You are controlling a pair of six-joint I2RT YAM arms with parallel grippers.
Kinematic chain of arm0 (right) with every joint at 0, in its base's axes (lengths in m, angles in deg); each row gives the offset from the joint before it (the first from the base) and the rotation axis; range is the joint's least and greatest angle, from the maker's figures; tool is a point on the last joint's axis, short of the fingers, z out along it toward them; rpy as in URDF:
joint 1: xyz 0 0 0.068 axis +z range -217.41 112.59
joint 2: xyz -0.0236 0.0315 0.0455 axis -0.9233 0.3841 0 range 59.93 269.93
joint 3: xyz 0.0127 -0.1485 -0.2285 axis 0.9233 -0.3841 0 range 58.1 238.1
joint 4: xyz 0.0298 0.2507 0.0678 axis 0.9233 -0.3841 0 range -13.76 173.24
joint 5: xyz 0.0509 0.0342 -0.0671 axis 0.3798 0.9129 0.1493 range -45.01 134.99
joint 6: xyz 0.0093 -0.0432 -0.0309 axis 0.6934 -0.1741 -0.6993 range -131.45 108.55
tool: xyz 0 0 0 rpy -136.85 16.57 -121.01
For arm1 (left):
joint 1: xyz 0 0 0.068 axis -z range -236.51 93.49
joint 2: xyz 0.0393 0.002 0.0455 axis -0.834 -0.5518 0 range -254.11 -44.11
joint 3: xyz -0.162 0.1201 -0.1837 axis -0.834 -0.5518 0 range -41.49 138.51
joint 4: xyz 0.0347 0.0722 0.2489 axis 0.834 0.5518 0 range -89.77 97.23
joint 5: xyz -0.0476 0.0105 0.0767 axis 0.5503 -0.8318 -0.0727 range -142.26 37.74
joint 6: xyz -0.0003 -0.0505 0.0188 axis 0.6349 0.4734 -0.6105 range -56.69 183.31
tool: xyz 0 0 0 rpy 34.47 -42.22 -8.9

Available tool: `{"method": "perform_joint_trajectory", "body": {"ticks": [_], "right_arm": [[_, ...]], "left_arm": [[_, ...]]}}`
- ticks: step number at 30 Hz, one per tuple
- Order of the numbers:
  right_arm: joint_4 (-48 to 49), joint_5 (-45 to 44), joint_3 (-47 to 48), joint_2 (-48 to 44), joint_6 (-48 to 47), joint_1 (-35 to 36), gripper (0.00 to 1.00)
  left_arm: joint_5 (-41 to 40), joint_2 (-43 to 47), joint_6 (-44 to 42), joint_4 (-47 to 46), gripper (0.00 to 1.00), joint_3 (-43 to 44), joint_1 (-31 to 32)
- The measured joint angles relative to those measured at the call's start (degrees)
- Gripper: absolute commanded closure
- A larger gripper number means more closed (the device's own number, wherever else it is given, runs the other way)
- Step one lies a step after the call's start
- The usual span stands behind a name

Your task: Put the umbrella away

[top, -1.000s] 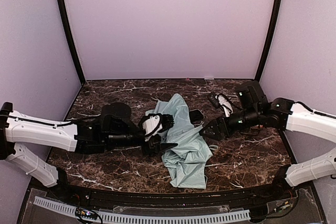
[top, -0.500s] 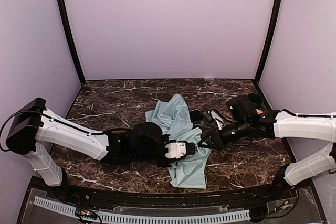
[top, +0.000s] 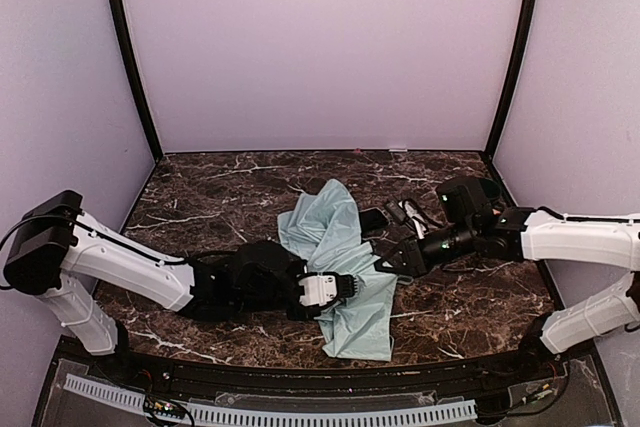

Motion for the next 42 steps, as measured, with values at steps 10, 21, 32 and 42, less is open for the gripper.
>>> {"method": "perform_joint_trajectory", "body": {"ticks": [10,21,32,42], "right_arm": [[-4.81,-3.63,8.55,2.58,-3.43,-0.61,0.61],[-3.48,-9.18,23.69,17.31,-6.97,1.68,0.57],[-2.34,-13.29,34.93,40.02,-6.54,2.03,0.57],[2.16,-13.22,32.17,45.66,-2.89,2.14,0.57]], "left_arm": [[5.35,2.89,2.19,-1.75,1.00,-5.66,-1.31],[9.38,6.21,5.33,-1.20,1.00,-6.14,-4.00],[10.54,9.07,8.11,0.57,1.00,-7.89,-5.38],[9.88,9.03,9.03,1.36,0.94,-7.80,-8.96]]}}
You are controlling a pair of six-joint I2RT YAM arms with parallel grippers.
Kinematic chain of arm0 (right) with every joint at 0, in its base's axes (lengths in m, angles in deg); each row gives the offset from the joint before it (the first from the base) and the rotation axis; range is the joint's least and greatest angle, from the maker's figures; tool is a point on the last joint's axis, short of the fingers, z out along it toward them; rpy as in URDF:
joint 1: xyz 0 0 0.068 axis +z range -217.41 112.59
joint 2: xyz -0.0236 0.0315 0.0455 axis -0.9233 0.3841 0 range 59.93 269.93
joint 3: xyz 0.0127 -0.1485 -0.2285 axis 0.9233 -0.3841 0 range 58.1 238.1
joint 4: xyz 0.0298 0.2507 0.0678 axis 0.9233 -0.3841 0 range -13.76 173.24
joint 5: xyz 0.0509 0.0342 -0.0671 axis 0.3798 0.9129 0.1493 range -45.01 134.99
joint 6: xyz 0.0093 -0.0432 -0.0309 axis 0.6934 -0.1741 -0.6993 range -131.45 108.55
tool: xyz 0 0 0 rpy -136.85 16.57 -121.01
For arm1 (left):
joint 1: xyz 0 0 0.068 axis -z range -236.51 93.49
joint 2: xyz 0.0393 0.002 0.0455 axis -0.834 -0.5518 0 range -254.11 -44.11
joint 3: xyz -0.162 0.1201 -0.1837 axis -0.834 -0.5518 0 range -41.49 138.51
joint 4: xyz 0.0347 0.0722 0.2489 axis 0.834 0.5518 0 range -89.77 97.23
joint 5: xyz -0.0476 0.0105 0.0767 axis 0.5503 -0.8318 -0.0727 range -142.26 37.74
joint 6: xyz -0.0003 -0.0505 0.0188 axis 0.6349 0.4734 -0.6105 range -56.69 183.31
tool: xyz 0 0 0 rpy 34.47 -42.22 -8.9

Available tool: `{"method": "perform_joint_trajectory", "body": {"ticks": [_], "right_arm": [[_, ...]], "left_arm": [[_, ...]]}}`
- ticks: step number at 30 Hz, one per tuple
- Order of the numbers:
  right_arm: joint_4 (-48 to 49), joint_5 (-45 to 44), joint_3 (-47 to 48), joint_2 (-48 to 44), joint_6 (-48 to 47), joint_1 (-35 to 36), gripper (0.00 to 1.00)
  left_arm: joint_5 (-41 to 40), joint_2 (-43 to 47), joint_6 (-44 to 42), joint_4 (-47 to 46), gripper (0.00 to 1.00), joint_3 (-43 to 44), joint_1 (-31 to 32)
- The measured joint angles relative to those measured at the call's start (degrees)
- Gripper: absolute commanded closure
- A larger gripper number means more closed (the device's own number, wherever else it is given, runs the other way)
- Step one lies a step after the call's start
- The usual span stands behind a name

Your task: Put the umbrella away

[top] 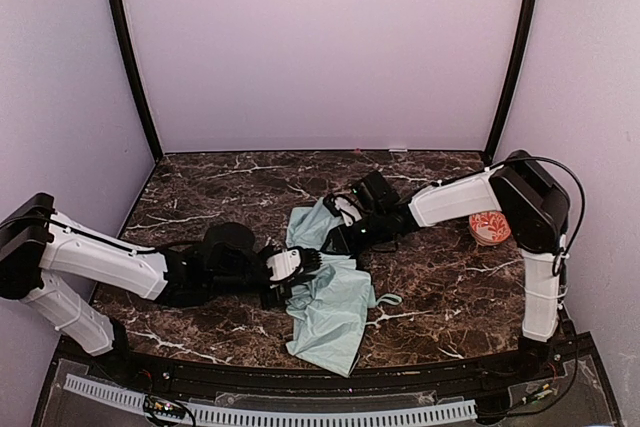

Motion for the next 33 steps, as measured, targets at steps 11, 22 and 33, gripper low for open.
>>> {"method": "perform_joint_trajectory", "body": {"ticks": [11,22,33], "right_arm": [[7.37,-1.11,-3.23,0.46,6.08,0.39,0.58],[8.35,-2.69,-3.61,0.24,10.51,0.66,0.58],[7.89,-3.10,-3.26,0.24,10.84,0.87,0.58]], "left_arm": [[-1.88,-0.68,0.37,3.80,0.48,3.93,-1.25],[-0.81,7.15,-3.69,13.84,0.36,8.66,10.25],[6.36,1.27,-4.15,23.54,0.37,8.22,11.45]]}}
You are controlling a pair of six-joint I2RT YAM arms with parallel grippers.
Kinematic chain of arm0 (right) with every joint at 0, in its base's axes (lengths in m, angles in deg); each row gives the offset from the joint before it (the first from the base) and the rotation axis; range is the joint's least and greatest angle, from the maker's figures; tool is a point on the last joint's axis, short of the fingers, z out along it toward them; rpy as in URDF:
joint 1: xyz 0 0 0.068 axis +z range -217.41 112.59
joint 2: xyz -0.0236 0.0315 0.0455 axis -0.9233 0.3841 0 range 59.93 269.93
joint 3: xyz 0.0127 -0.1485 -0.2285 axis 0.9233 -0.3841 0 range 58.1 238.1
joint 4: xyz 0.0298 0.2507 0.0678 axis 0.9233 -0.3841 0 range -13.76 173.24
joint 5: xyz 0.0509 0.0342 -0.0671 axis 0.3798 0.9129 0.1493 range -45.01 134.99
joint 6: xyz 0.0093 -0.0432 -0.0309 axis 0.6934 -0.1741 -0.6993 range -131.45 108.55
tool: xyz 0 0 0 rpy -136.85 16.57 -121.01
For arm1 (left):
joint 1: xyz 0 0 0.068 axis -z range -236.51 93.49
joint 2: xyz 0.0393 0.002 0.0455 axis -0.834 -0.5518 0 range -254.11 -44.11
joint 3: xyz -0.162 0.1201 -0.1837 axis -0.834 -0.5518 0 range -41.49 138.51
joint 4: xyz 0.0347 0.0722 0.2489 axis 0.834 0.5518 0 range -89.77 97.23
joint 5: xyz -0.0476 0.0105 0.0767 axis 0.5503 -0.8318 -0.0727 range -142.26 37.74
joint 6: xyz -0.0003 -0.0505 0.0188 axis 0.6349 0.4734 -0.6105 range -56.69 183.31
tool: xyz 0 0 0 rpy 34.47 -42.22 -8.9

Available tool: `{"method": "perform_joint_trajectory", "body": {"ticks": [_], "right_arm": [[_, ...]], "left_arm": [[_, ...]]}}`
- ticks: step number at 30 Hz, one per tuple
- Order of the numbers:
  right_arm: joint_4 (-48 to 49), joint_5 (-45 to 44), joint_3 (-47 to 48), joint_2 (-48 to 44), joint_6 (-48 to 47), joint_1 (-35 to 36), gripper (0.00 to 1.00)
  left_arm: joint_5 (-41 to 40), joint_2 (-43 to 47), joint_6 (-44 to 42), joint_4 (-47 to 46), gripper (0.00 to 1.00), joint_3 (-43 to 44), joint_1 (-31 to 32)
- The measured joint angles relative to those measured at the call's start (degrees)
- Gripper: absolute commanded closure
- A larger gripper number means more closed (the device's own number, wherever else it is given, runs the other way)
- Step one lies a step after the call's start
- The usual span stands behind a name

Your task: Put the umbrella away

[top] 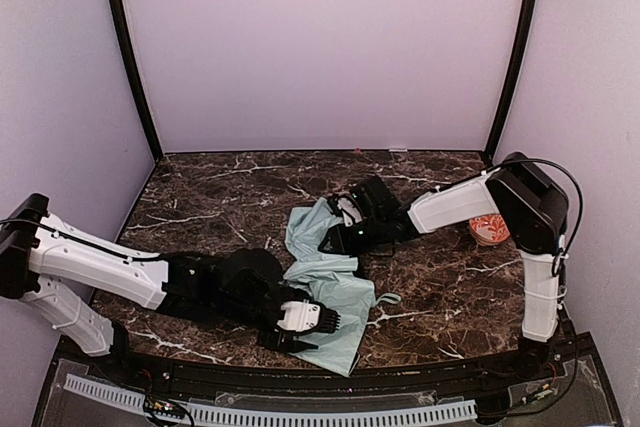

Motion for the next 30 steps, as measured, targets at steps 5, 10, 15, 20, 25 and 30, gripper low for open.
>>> {"method": "perform_joint_trajectory", "body": {"ticks": [5,10,15,20,25,30], "right_arm": [[-2.99,-0.39,1.86,0.13,-0.52,0.57,0.58],[-4.24,-0.39,2.49,0.13,-1.11,1.22,0.58],[-4.61,0.20,2.69,0.13,-1.81,1.81,0.58],[-6.67,1.16,3.91,0.02,-3.04,2.58,0.56],[-12.94,-0.72,5.60,-3.21,-6.88,2.38,0.52],[-20.48,-5.64,7.91,-12.15,-13.57,1.18,0.34]], "left_arm": [[-2.73,-6.27,-0.72,0.00,0.38,-1.95,0.00],[-7.04,-10.86,-1.22,-2.32,0.56,-2.75,0.00],[-10.08,-11.28,-1.42,-3.87,0.52,-2.82,0.02],[-10.23,-11.08,-1.92,-5.16,0.50,-3.67,0.02],[-10.27,-10.97,-1.75,-5.09,0.50,-3.67,0.02],[-10.49,-9.25,-1.27,-5.14,0.47,-5.18,0.02]]}}
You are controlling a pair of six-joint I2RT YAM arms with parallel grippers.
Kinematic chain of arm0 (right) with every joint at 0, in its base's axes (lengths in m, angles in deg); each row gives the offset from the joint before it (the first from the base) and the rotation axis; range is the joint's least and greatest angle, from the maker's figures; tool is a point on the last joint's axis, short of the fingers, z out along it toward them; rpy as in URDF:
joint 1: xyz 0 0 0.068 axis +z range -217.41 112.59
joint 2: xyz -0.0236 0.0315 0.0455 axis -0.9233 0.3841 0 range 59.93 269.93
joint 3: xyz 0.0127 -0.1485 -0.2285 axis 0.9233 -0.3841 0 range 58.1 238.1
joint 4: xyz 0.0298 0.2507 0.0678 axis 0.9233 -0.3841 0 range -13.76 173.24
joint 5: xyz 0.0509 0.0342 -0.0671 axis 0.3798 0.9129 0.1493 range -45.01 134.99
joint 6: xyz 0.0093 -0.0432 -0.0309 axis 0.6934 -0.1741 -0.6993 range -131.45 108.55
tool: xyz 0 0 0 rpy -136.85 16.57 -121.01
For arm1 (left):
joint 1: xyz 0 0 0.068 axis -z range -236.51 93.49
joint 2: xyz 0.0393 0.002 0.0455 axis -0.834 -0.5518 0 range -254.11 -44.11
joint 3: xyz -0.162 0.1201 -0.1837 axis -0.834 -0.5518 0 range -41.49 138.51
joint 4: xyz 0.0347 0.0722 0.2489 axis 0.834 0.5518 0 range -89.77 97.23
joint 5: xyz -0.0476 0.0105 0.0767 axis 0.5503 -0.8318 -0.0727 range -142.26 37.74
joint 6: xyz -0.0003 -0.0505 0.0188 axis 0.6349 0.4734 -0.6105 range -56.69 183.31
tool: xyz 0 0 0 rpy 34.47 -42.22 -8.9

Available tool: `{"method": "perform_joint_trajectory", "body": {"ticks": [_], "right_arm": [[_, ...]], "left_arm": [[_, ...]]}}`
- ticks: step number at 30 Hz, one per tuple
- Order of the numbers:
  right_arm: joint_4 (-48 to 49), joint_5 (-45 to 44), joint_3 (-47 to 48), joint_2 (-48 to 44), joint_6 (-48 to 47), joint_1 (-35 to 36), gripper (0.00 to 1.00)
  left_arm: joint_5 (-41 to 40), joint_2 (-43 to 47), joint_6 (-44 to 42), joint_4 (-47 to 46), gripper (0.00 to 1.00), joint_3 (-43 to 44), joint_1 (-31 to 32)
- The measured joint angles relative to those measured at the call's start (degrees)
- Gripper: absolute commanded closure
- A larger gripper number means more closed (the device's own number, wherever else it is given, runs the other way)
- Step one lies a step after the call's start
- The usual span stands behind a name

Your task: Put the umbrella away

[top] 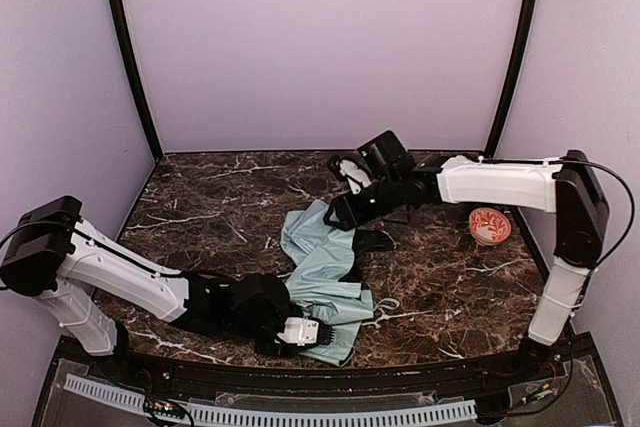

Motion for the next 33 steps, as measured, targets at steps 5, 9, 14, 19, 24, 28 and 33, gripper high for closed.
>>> {"method": "perform_joint_trajectory", "body": {"ticks": [5,9,14,19,24,28,33], "right_arm": [[-1.90,-3.69,0.96,-11.80,-9.07,0.04,0.07],[-0.22,-4.37,-1.84,-19.56,-17.22,3.61,0.02],[0.74,-2.14,-5.81,-22.34,-25.92,7.26,0.03],[-2.08,-1.14,-5.86,-19.34,-31.87,9.60,0.02],[-7.67,-0.96,-3.41,-12.11,-36.00,11.85,0.00],[-11.61,-1.60,-0.44,-4.26,-37.73,12.72,0.00],[-13.68,-2.73,0.72,4.46,-38.49,14.82,0.01]], "left_arm": [[-1.11,2.91,2.69,-0.15,0.38,-1.42,0.00],[-2.40,8.13,6.64,-1.88,0.32,-4.09,-0.46],[-2.36,16.35,13.35,-2.12,0.29,-4.92,-4.42],[-3.28,23.58,21.62,-2.49,0.28,-4.92,-9.25],[-6.32,24.17,26.12,-0.96,0.28,-4.90,-9.77],[-9.11,23.54,28.22,0.35,0.28,-4.76,-10.25],[-11.72,23.52,29.42,0.50,0.28,-4.76,-11.19]]}}
